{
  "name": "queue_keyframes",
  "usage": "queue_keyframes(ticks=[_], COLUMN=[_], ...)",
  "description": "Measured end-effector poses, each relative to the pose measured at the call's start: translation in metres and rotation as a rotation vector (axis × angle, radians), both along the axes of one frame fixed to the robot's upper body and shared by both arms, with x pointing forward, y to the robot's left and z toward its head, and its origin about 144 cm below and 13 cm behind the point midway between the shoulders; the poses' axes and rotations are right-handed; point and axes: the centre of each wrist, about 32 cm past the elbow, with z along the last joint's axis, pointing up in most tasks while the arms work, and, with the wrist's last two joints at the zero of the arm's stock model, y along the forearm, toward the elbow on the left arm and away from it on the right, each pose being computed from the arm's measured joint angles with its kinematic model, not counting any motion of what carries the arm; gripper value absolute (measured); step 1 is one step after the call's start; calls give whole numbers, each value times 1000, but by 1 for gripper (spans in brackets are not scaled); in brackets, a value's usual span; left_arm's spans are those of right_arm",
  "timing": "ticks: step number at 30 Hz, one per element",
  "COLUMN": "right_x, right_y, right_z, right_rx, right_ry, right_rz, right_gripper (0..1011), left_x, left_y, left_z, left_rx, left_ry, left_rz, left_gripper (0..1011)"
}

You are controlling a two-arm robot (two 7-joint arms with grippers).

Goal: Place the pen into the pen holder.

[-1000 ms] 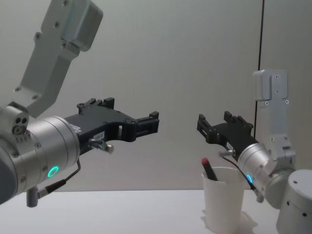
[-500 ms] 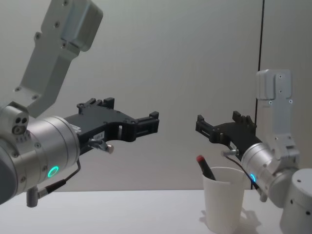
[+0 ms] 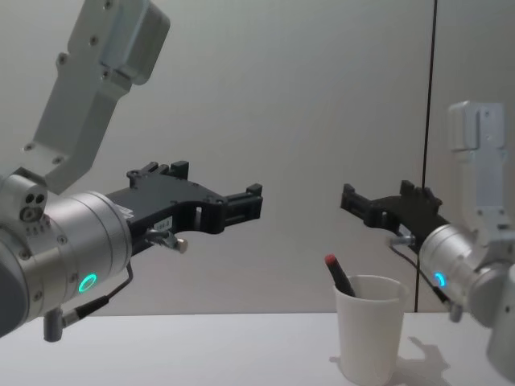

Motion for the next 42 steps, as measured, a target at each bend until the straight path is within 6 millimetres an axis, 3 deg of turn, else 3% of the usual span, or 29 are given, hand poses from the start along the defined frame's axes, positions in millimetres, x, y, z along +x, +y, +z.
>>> queue_keyframes(ticks=[22,42], right_x=[-44,-80], right_y=[-50,-88], right_z=[38,54], right_rx=[-29,-95], right_ry=[115,229], right_rz=[-35,-94], right_gripper=[1001,1001], left_x=[0,0], left_y=[0,0], left_z=[0,0], left_rx=[0,0], left_ry=[0,0], left_rz=[0,0], left_gripper=[1000,1000])
